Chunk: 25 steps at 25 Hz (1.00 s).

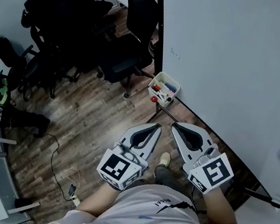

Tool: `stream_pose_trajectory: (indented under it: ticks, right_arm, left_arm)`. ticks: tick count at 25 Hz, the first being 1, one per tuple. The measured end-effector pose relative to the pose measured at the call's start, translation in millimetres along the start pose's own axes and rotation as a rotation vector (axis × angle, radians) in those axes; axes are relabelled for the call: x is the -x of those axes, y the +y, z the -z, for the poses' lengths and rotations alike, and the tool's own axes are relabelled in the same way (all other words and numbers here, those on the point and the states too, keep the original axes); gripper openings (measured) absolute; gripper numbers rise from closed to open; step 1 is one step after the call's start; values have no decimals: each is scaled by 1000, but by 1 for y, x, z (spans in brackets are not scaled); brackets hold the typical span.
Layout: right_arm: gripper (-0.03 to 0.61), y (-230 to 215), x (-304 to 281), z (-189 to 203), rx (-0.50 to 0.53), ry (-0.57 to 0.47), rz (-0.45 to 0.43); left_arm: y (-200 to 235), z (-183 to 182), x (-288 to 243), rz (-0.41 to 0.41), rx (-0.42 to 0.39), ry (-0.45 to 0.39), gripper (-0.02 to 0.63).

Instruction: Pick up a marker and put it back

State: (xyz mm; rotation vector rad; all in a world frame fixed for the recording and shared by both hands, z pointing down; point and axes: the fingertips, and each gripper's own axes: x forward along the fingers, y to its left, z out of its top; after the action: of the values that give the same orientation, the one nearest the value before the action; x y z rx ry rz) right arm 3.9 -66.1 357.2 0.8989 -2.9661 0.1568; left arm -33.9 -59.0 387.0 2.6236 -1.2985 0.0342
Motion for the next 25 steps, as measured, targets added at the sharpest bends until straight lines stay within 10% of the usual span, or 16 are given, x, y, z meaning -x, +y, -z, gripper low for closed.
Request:
stream_pose_trajectory:
  ticks: [11, 25]
  right_arm:
    - [14, -75, -48, 27, -76, 64, -38]
    - [14, -104, -85, 69, -159, 106, 0]
  left_arm:
    - [61, 36, -77, -52, -25, 44, 11]
    - [102, 120, -125, 89, -297, 161, 107]
